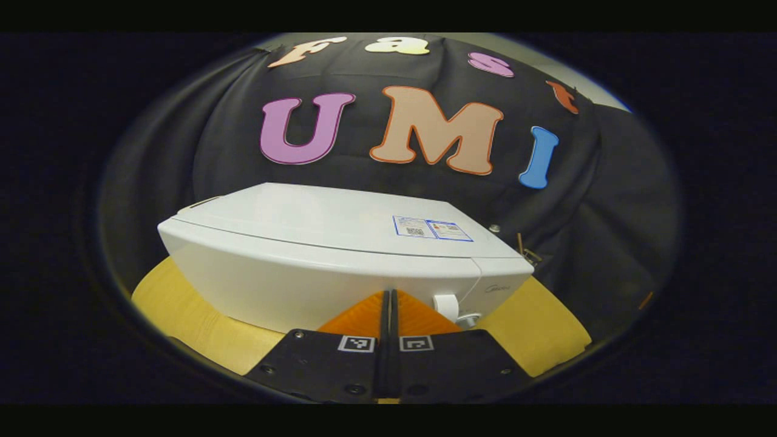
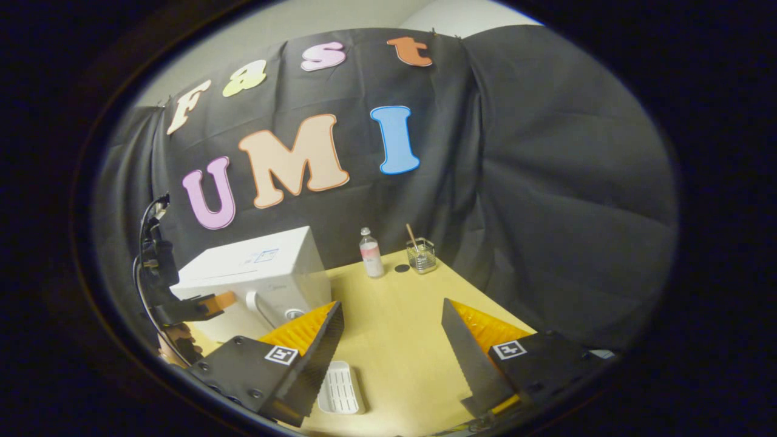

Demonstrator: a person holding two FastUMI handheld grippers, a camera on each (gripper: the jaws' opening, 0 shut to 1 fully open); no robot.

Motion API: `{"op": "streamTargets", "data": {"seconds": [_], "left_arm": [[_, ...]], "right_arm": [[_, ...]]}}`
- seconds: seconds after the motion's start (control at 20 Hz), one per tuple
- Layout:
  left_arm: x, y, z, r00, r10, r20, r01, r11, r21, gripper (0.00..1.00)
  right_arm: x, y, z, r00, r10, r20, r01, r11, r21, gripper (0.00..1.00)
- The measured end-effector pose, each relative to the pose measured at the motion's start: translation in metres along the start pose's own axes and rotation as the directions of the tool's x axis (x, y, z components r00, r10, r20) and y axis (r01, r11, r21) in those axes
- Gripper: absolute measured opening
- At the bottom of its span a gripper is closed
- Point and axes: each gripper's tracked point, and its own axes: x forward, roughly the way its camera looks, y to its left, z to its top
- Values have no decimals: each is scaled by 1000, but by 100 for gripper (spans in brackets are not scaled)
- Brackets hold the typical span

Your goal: Open the microwave oven with the left hand, put the food in, and close the microwave oven.

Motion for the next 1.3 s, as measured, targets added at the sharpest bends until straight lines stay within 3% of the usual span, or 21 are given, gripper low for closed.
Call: {"op": "streamTargets", "data": {"seconds": [0.25, 0.5, 0.55, 0.65, 0.7, 0.9, 0.95, 1.05, 1.2, 1.3], "left_arm": [[1, -1, 0, 1000, 11, 1, -11, 1000, 14, 3], [-30, -5, 24, 999, 6, 48, -7, 1000, 30, 1], [-39, -3, 30, 998, 14, 65, -16, 999, 44, 1], [-59, 1, 40, 994, 30, 101, -36, 997, 61, 1], [-68, 2, 45, 993, 35, 113, -42, 997, 64, 0], [-106, 6, 58, 987, 53, 149, -62, 997, 53, 0], [-115, 8, 61, 985, 63, 163, -73, 995, 60, 14], [-132, 11, 67, 978, 80, 192, -98, 992, 83, 22], [-151, 14, 67, 968, 121, 221, -140, 987, 75, 92], [-162, 11, 60, 969, 139, 206, -159, 984, 84, 99]], "right_arm": [[1, 5, -4, 999, 44, -27, -44, 999, -22, 92], [8, 23, 10, 992, 125, -37, -126, 991, -48, 92], [10, 25, 15, 991, 134, -24, -136, 989, -60, 100], [11, 28, 28, 989, 146, -3, -146, 985, -87, 99], [12, 29, 34, 988, 154, 5, -152, 983, -100, 92], [11, 36, 46, 980, 195, 26, -190, 972, -136, 92], [10, 38, 47, 978, 208, 27, -202, 969, -142, 92], [10, 43, 44, 972, 236, 7, -233, 962, -139, 92], [11, 52, 42, 958, 286, -10, -284, 948, -142, 92], [20, 57, 43, 950, 312, -19, -311, 938, -154, 92]]}}
